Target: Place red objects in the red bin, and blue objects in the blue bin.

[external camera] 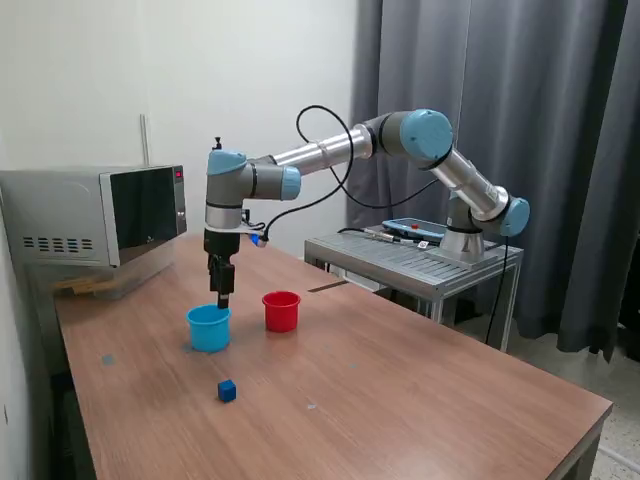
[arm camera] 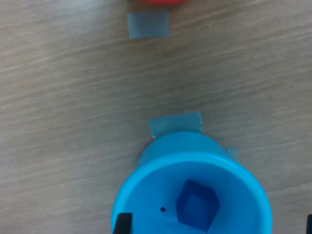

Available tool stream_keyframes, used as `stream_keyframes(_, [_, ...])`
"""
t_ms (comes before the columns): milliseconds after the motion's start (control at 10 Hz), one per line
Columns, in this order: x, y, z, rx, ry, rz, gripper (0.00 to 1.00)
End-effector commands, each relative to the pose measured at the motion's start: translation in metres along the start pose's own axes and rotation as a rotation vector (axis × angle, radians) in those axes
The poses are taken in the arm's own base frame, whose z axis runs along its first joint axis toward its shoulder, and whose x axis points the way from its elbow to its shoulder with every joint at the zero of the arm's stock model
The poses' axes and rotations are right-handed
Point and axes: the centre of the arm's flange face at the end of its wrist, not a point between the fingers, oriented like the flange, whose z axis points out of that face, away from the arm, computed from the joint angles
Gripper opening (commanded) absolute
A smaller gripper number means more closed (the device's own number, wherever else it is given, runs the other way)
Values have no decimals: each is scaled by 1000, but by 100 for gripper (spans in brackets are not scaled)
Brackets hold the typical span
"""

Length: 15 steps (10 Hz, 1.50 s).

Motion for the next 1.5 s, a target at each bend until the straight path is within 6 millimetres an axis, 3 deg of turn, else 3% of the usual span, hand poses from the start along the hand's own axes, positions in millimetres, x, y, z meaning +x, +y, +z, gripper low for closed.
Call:
stream_keyframes(0, [0, 0, -5, -6, -4, 5, 100])
stream_keyframes(300, [0, 2, -25, -28, -9, 0, 100])
stream_keyframes(1000, [15, -3, -51, 47, -47, 16, 100])
stream_keyframes(1400, [45, -3, -78, 34, -40, -3, 100])
